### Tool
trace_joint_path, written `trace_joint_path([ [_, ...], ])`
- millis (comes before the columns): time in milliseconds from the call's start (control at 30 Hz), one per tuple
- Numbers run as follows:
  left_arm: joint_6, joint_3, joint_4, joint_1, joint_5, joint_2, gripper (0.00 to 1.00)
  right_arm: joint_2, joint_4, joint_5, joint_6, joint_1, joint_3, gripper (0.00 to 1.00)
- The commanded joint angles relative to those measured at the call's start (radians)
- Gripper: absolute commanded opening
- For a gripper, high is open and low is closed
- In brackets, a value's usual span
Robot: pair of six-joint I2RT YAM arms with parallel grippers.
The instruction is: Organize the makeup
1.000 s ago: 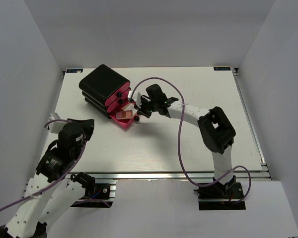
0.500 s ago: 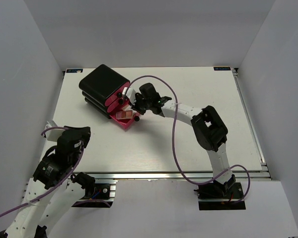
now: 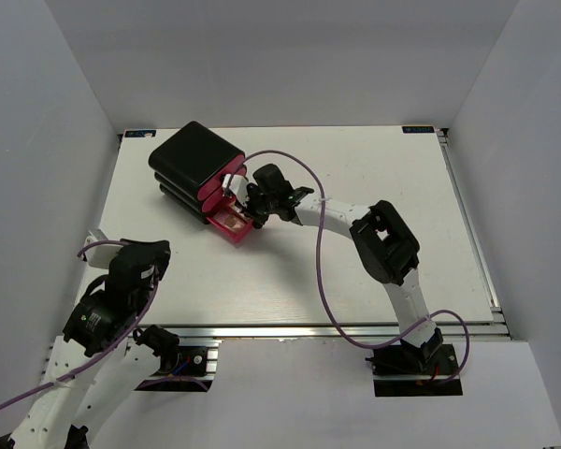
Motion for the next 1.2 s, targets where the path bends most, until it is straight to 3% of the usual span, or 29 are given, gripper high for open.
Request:
trace_joint_path([
  [0, -0.011, -0.004, -0.020, 0.002, -0.027, -0.003, 0.28, 0.001, 0.013, -0.008, 0.016, 0.008, 0.060, 0.00],
  [100, -0.003, -0.006, -0.011, 0.002, -0.021, -0.006, 0.28, -0.025, 0.018, -0.015, 0.031, 0.010, 0.059, 0.00],
  [200, 0.036, -0.020, 0.036, 0.002, 0.002, -0.011, 0.43, -0.100, 0.010, -0.078, 0.008, -0.001, 0.027, 0.00],
  [233, 0.046, -0.024, 0.047, 0.002, 0.008, -0.013, 0.47, -0.125, 0.013, -0.137, -0.004, -0.005, 0.004, 0.14],
  [267, 0.055, -0.029, 0.073, 0.002, 0.014, -0.013, 0.61, -0.154, 0.013, -0.165, -0.044, -0.010, -0.045, 0.24],
  [300, 0.078, -0.041, 0.087, 0.004, 0.021, -0.011, 0.68, -0.208, 0.016, -0.185, -0.062, -0.016, -0.071, 0.38],
  [333, 0.096, -0.043, 0.101, 0.004, 0.037, -0.007, 0.73, -0.232, 0.014, -0.217, -0.084, -0.021, -0.099, 0.62],
  [433, 0.269, -0.025, 0.206, 0.002, 0.086, 0.029, 0.81, -0.309, -0.017, -0.239, -0.145, -0.039, -0.199, 0.74],
  [500, 0.386, 0.052, 0.225, 0.002, 0.103, 0.119, 0.78, -0.352, -0.032, -0.254, -0.130, -0.073, -0.260, 0.74],
  [567, 0.450, 0.121, 0.187, 0.004, 0.119, 0.211, 0.59, -0.372, -0.059, -0.273, -0.092, -0.097, -0.289, 0.61],
  [600, 0.502, 0.188, 0.172, 0.004, 0.126, 0.301, 0.34, -0.384, -0.076, -0.287, -0.057, -0.125, -0.304, 0.49],
  [633, 0.532, 0.218, 0.167, 0.004, 0.140, 0.344, 0.24, -0.386, -0.094, -0.326, -0.041, -0.139, -0.309, 0.05],
  [667, 0.559, 0.242, 0.165, 0.004, 0.172, 0.380, 0.17, -0.386, -0.117, -0.322, -0.012, -0.150, -0.312, 0.00],
  [733, 0.615, 0.297, 0.165, 0.007, 0.208, 0.472, 0.07, -0.371, -0.128, -0.243, 0.102, -0.154, -0.314, 0.00],
  [800, 0.656, 0.315, 0.187, 0.013, 0.275, 0.513, 0.08, -0.325, -0.203, -0.213, 0.144, -0.153, -0.285, 0.00],
  [900, 0.691, 0.313, 0.227, 0.020, 0.361, 0.544, 0.26, -0.280, -0.240, -0.212, 0.148, -0.144, -0.277, 0.00],
  [933, 0.695, 0.310, 0.243, 0.021, 0.373, 0.541, 0.41, -0.276, -0.225, -0.222, 0.111, -0.140, -0.295, 0.00],
  [1067, 0.696, 0.307, 0.244, 0.025, 0.381, 0.515, 0.59, -0.247, -0.096, -0.235, -0.251, -0.136, -0.332, 0.02],
  [1167, 0.681, 0.307, 0.227, 0.028, 0.372, 0.492, 0.63, -0.129, -0.157, -0.245, -0.464, -0.134, -0.215, 0.09],
])
